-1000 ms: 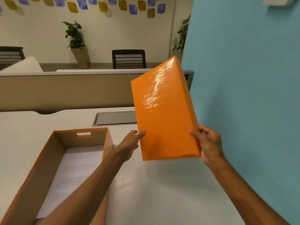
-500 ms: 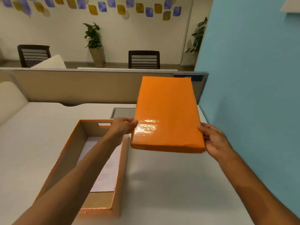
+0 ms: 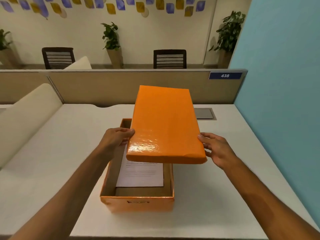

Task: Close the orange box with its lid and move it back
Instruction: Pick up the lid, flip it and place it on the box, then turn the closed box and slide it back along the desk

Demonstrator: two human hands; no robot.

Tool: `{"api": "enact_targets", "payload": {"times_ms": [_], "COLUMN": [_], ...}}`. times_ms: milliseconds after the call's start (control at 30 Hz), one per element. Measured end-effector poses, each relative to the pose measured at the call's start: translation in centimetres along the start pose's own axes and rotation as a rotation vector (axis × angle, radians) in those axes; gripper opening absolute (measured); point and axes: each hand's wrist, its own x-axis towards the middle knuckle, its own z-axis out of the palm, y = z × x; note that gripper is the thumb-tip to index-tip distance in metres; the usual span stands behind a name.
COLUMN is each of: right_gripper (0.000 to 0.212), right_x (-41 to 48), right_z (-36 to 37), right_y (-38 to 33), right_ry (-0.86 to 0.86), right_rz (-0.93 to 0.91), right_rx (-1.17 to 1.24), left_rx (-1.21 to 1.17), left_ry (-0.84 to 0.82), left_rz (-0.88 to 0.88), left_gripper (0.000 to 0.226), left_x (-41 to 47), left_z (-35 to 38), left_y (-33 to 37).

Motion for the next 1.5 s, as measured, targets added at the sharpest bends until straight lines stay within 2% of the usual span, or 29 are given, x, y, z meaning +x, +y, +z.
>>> {"api": "enact_targets", "payload": {"times_ms": [200, 400, 733, 1100, 1500], "right_gripper": [0.033, 0.031, 0.036, 0.043, 0.041], "right_x": [-3.2, -5.3, -6.7, -6.5, -6.0], "right_z": [5.5, 7.9, 8.9, 9.6, 10.1], "right_y": [3.3, 5.5, 7.4, 8.6, 9.8], "right_ry": [0.023, 0.06, 0.023, 0.055, 0.085], "right_rz": [0.042, 0.101, 0.144, 0.117, 0.088], "right_rx": [-0.01, -0.043, -0.105, -0.18, -0.261], "left_rx": [-0.004, 0.042, 0.022, 0.02, -0.015], "left_ry": [0.005, -0.059, -0.099, -0.079, -0.08], "left_rz": [0.007, 0.025, -0.073, -0.106, -0.106], "left_gripper": [0.04, 0.044, 0.039, 0.034, 0.04], "left_x": [-1.4, -1.9, -2.1, -2.5, -2.4], "left_z": [-4.6, -6.4, -7.4, -7.5, -7.0], "left_y": [-4.2, -7.6, -11.4, -13.5, -15.1]}}
